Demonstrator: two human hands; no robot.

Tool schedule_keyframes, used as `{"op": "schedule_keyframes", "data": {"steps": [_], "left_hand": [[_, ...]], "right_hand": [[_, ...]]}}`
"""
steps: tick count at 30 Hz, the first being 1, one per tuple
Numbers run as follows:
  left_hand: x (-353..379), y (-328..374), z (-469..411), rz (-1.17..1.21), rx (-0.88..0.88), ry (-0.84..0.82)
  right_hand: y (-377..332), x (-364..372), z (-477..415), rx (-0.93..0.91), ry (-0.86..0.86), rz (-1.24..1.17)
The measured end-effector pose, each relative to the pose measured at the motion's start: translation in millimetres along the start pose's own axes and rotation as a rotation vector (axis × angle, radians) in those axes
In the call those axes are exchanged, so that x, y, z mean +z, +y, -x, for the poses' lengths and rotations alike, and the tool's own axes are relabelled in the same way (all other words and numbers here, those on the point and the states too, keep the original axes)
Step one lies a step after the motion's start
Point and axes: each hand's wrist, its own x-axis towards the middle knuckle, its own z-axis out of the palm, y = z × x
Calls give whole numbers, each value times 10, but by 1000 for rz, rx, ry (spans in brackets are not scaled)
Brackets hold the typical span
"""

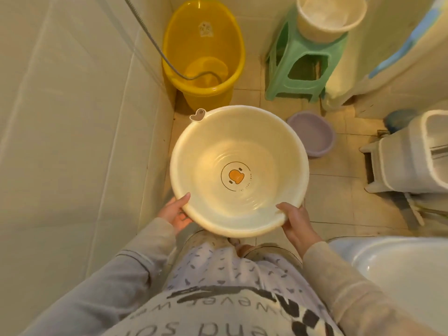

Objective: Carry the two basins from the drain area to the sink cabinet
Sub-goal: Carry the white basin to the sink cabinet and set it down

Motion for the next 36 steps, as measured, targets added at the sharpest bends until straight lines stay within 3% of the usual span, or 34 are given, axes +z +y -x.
{"op": "schedule_keyframes", "data": {"steps": [7, 19, 27, 36], "left_hand": [[231, 89, -11, -187, -68, -112], [809, 123, 0, -966, -133, -376], [1243, -835, 347, -1486, -182, -626], [1170, -2257, 1054, -1830, -209, -858]], "right_hand": [[378, -320, 294, -25, 137, -255], [1788, -329, 1135, -54, 517, -923], [2757, -321, 1805, -113, 842, -1386], [3694, -530, 2462, -151, 1105, -1737]]}}
